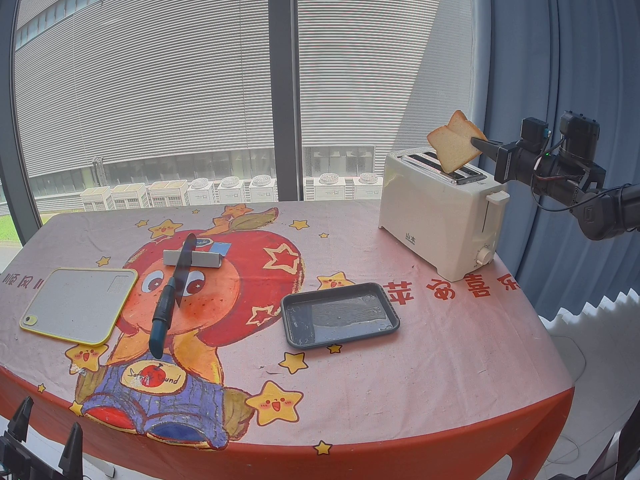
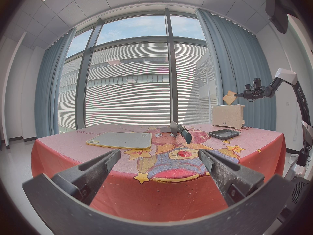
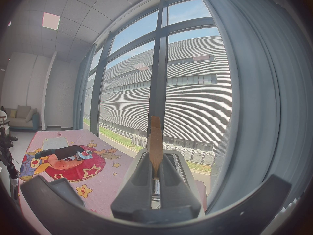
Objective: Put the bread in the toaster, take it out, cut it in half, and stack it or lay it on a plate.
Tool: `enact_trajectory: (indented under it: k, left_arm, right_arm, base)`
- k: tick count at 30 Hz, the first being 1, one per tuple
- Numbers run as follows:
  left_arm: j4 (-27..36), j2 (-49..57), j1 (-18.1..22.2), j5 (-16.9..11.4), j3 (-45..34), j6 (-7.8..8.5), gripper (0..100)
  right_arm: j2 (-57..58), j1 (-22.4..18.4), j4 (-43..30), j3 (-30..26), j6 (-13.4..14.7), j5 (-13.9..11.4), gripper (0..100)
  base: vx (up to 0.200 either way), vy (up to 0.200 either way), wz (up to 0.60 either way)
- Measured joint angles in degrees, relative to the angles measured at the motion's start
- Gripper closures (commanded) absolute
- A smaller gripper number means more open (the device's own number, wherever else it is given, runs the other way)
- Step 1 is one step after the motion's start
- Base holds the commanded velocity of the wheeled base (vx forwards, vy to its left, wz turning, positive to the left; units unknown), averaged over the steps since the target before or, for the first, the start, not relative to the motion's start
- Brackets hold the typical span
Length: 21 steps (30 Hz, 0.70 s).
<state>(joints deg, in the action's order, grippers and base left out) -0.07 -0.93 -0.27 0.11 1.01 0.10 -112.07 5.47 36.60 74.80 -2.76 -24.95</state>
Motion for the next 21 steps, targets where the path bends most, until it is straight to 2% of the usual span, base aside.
enact_trajectory:
  k: [11, 21]
  left_arm:
    - [0.0, 0.0, 0.0, 0.0, 0.0, 0.00, 0]
    - [0.0, 0.0, 0.0, 0.0, 0.0, 0.00, 0]
  right_arm:
    - [-1.7, 0.4, 0.1, -0.2, -1.0, 2.5, 100]
    - [-2.3, 1.4, 0.1, -0.6, -1.2, 2.7, 100]
  base:
    - [0.000, 0.000, 0.00]
    - [0.000, 0.000, 0.00]
